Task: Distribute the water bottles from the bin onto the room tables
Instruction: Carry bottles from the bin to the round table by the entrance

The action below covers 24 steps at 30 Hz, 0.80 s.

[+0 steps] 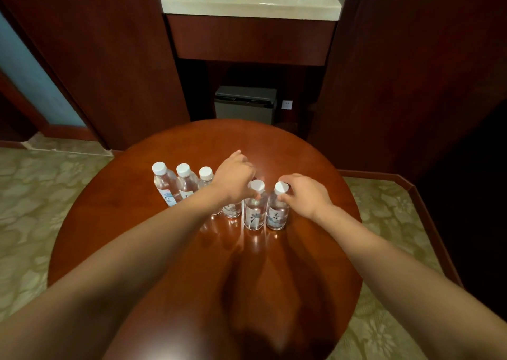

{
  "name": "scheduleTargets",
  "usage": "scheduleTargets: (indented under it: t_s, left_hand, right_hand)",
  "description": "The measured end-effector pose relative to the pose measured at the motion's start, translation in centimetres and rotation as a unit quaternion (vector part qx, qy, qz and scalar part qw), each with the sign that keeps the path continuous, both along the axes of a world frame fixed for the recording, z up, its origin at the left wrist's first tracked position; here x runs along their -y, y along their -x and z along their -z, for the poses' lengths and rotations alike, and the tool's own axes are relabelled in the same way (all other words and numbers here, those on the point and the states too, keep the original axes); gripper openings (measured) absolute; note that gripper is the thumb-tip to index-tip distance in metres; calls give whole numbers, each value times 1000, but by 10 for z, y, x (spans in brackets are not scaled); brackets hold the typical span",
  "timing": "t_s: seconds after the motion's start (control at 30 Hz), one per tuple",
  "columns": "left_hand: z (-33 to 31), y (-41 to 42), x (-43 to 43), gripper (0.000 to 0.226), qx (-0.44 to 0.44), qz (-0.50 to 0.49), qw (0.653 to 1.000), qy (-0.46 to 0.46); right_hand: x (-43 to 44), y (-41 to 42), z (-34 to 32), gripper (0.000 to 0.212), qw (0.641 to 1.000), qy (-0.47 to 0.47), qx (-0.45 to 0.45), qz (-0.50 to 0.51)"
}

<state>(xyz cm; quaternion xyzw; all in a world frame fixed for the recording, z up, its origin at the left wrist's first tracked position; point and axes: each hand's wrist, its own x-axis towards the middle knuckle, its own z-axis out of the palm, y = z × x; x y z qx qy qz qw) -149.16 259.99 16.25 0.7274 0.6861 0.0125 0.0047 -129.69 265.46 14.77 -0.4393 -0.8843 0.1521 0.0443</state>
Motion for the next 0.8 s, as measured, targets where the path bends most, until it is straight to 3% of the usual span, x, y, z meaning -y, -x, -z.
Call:
scheduleTargets:
  t_s: [0.27,0.53,0.8]
  left_hand:
    - [-6,13,-24,42,32,-6,999,18]
    - [-4,20,-28,38,14,-13,1000,19]
    - [1,16,-28,36,-9,-18,1000,18]
  right_hand:
    - [-28,15,11,14,999,27,-44,10]
    - [-33,25,11,31,998,25,-55,7]
    - [-28,24,13,22,998,32,-41,18]
